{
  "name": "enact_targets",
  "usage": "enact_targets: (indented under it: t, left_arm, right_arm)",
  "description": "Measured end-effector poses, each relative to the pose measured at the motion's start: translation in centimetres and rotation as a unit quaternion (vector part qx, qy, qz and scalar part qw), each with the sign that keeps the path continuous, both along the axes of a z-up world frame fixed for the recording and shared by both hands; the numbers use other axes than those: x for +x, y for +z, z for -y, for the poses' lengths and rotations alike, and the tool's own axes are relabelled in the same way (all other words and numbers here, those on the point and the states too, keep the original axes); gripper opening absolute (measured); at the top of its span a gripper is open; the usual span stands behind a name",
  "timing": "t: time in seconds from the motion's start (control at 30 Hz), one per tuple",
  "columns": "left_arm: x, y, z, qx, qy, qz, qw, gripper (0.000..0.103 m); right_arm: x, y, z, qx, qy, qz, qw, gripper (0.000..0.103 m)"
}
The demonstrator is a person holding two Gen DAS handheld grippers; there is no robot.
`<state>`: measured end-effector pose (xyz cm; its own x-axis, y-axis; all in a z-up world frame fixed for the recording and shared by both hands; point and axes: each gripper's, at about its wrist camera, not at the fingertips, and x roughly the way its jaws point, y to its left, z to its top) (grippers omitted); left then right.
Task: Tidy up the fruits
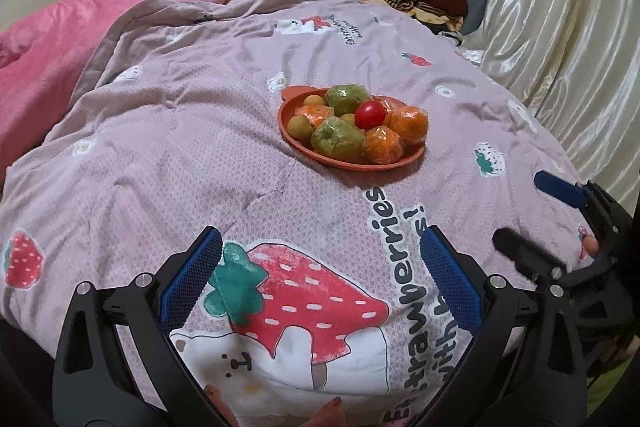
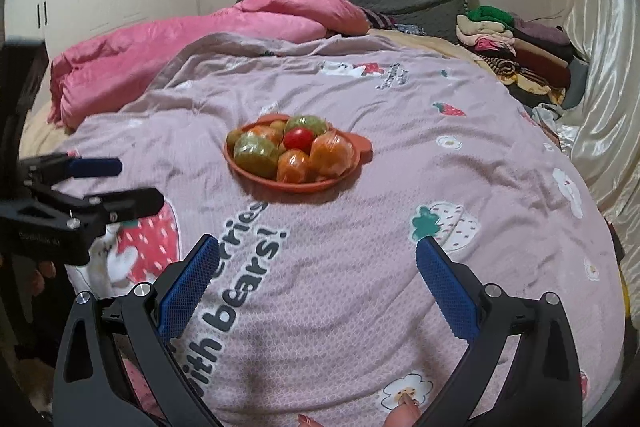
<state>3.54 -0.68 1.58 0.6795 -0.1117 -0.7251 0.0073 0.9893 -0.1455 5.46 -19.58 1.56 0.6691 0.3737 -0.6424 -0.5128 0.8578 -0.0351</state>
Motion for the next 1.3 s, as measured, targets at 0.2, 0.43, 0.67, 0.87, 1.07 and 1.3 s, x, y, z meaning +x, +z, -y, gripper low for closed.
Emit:
enact_targets:
  t: [0.2, 0.43, 0.67, 0.87, 1.07, 1.3]
  left_arm:
    - [0.5, -1.1, 0.2, 0.001, 0.005, -0.005, 1.0, 0.093]
    - [0.3, -1.4, 0.3, 0.003, 0.005, -0.007, 1.0, 0.093]
    - [0.1, -1.3, 0.4, 0.005, 0.006, -0.007, 0.9999, 0.093]
    - [0.1, -1.2, 0.4, 0.003, 0.005, -0.006, 1.0, 0.093]
    - [0.0, -1.0, 0.6, 0.006, 0.003, -0.004, 1.0, 0.093]
    - [-0.1, -0.7, 0.6, 0.005, 0.005, 0.0, 1.0, 0.093]
  right_arm:
    - [0.4, -1.5, 0.1, 0.005, 0.005, -0.009, 1.0, 0.098]
    - [0.6, -1.6, 0.3, 0.014, 0.005, -0.012, 1.0, 0.098]
    - [0.6, -1.4, 0.7, 0.018, 0.0, -0.015, 1.0, 0.098]
    - [0.6, -1.4, 0.7, 0.018, -0.001, -0.015, 1.0, 0.098]
    - [0.4, -1.2, 0.9, 0.019, 0.0, -0.013, 1.0, 0.098]
    - [0.4, -1.1, 1.0, 0.018, -0.002, -0.012, 1.0, 0.098]
